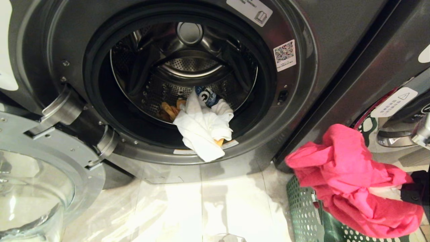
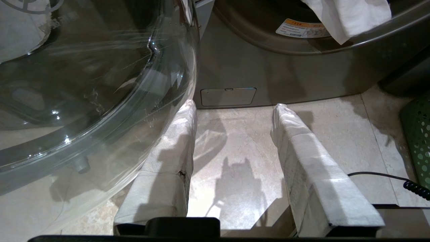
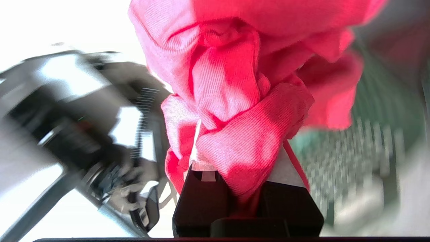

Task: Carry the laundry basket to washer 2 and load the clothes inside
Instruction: Place the clothes into the washing machine

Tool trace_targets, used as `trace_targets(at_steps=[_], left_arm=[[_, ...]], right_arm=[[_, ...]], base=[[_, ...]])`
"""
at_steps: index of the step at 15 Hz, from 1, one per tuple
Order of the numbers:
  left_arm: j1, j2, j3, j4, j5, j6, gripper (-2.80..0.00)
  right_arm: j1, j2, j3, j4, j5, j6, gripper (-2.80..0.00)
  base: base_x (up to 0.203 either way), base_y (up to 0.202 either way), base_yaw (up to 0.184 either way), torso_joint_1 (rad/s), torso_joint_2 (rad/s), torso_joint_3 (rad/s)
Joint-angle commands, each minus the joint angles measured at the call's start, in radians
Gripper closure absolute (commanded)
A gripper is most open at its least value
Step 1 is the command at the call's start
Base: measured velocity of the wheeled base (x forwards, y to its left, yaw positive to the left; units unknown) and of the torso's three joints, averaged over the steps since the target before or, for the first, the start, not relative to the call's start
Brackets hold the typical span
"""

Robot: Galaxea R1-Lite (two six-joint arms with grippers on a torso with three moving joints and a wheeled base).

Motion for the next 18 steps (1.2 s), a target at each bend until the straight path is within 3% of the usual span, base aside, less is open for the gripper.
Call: trace_targets(at_steps=[1,3,5,8,13,16,18], left_arm=[[0.000,0.001,0.000,0.000,0.000,0.000,0.00],[0.000,0.001,-0.001,0.000,-0.001,0.000,0.00],[0.000,0.001,0.000,0.000,0.001,0.000,0.00],[0.000,0.001,0.000,0.000,0.000,0.000,0.00],[0.000,0.001,0.000,0.000,0.001,0.000,0.00],[0.000,0.001,0.000,0.000,0.000,0.000,0.00],[0.000,0.001,0.000,0.000,0.001,0.000,0.00]], right_arm=[[0.241,-0.056,-0.062,0.029,-0.037,-0.005,0.00],[0.503,-0.017,-0.143,0.055,-0.141,0.004,0.00],[0.653,0.102,-0.220,0.013,-0.247,0.050,0.00],[0.687,0.306,-0.297,-0.190,-0.311,0.115,0.00],[0.699,0.650,-0.462,-0.716,-0.484,0.130,0.00],[0.685,0.762,-0.497,-1.043,-0.528,0.037,0.00],[0.657,0.827,-0.488,-1.240,-0.533,-0.072,0.00]], base=[[0.000,0.000,0.000,0.000,0.00,0.000],[0.000,0.000,0.000,0.000,0.00,0.000],[0.000,0.000,0.000,0.000,0.00,0.000],[0.000,0.000,0.000,0.000,0.00,0.000],[0.000,0.000,0.000,0.000,0.00,0.000],[0.000,0.000,0.000,0.000,0.00,0.000],[0.000,0.000,0.000,0.000,0.00,0.000]])
